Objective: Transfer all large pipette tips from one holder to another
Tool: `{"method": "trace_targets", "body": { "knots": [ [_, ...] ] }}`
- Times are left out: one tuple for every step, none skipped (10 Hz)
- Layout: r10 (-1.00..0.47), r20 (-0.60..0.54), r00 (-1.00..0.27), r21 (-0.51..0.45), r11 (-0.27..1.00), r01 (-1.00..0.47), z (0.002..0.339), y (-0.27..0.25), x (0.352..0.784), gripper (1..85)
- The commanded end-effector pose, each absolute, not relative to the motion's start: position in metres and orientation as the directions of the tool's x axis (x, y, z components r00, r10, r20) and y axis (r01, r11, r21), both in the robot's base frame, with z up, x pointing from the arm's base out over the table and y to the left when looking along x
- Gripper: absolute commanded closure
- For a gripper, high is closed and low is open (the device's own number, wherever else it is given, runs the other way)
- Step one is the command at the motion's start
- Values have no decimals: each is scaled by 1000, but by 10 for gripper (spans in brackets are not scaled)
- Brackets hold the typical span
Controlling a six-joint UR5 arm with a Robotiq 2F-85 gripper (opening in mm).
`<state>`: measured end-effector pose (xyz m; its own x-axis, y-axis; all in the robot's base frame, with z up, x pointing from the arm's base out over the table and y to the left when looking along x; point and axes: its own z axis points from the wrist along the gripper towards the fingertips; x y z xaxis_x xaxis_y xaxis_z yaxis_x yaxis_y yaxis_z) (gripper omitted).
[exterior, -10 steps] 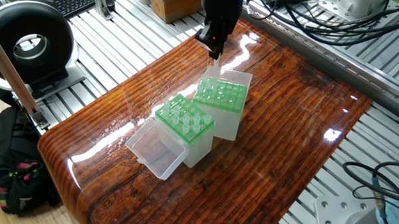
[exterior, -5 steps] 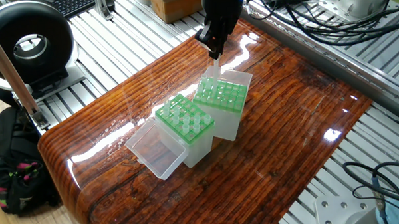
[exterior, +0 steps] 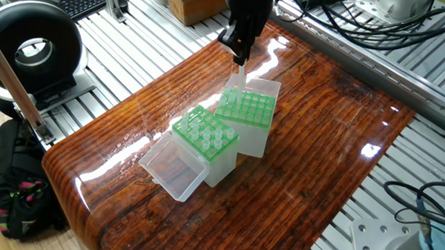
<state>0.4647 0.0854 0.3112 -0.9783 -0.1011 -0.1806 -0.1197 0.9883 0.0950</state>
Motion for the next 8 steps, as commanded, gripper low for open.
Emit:
{"method": "trace_targets", "body": {
  "knots": [
    [-90,-217,-972,125,985,-119,313,103,484,777],
    [-88,-210,-974,118,986,-115,311,107,486,777],
    [-84,-209,-974,117,987,-110,308,112,489,780],
    [-77,-210,-975,114,988,-103,304,116,492,780],
    [-66,-207,-976,115,989,-91,299,121,494,780],
    [-61,-202,-977,107,991,-84,293,124,494,783],
    [-60,-200,-978,97,992,-81,290,124,496,790],
    [-68,-188,-980,88,992,-85,288,122,493,790]
  ]
}}
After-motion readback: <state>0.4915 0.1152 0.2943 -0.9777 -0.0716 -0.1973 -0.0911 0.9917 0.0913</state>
